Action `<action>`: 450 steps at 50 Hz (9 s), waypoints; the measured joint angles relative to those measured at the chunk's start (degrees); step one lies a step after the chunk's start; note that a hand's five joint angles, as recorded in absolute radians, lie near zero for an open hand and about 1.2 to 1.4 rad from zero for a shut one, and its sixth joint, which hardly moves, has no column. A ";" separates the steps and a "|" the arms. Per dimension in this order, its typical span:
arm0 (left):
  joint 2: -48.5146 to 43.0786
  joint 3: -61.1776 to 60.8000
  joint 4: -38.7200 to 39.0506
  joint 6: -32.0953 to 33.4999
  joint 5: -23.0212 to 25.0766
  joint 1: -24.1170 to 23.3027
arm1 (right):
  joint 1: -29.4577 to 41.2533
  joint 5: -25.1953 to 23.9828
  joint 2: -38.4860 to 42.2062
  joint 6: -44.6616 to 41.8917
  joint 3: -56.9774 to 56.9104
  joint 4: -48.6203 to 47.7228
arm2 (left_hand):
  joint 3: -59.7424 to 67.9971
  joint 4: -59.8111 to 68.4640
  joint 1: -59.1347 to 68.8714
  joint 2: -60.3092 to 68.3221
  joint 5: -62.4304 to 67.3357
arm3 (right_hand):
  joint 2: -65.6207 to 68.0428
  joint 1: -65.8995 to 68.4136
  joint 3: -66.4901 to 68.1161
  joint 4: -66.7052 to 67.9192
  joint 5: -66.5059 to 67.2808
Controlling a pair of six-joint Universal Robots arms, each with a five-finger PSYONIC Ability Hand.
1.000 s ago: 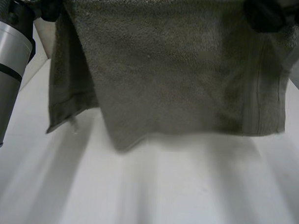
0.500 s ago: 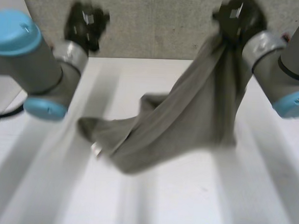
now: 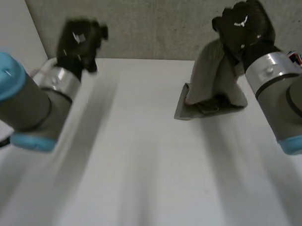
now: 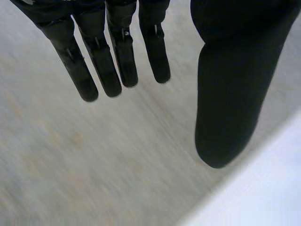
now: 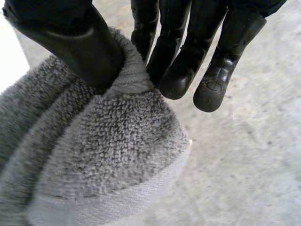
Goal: Fold the towel.
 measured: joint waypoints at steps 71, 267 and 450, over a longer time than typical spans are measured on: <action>1.47 1.89 -5.84 -47.31 3.79 -4.39 | 14.75 8.75 -18.16 -2.29 -10.23 4.39 | 35.21 35.56 33.60 35.49 34.70 | -0.05 2.39 0.00 0.00 -0.01; -30.48 23.37 -22.12 7.67 3.07 -7.47 | -12.20 7.25 11.24 -2.64 13.81 -3.75 | 33.46 33.51 33.36 33.62 33.50 | -0.05 2.60 0.00 0.00 0.00; -2.85 -16.89 1.38 5.01 10.61 13.59 | -8.67 -1.06 29.96 -3.06 -16.18 39.39 | 35.79 35.84 35.56 35.88 35.90 | -24.99 -23.57 -25.18 -24.95 -25.11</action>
